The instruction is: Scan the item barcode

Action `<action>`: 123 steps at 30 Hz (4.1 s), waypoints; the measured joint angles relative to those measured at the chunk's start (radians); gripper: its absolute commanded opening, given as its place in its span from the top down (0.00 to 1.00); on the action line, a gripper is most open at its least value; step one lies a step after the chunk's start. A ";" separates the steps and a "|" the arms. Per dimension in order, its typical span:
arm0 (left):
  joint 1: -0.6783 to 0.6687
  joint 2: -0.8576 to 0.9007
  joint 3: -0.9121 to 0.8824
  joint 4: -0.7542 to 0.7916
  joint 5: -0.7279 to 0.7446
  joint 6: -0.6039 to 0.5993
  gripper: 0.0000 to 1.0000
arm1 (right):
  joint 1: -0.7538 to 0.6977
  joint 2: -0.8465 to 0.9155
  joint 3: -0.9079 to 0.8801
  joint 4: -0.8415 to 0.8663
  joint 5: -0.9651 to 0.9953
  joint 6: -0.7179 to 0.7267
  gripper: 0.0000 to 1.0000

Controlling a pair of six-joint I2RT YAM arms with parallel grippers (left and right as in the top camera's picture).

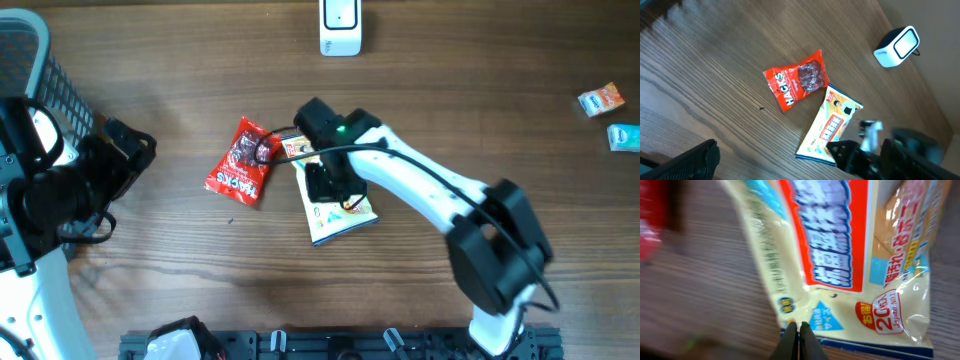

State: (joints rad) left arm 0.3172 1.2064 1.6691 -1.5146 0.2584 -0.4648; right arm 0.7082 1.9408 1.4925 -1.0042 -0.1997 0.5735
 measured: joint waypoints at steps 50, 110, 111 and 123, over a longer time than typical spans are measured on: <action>0.000 0.000 0.000 0.000 0.000 0.000 0.00 | -0.175 -0.048 -0.409 0.459 -0.395 -0.061 0.96; 0.000 0.000 0.000 0.000 0.000 0.000 0.00 | 0.259 0.043 -0.292 0.314 0.869 -0.249 0.37; 0.000 0.000 0.000 0.000 0.000 0.000 0.00 | 0.259 0.049 -0.293 0.312 0.882 -0.253 0.42; 0.000 0.000 0.000 0.000 0.000 0.000 0.00 | 0.235 0.065 -0.296 0.260 0.907 -0.210 0.96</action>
State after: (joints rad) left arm 0.3172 1.2064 1.6691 -1.5146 0.2584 -0.4648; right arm 0.9436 2.0060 1.1961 -0.7441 0.7071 0.3637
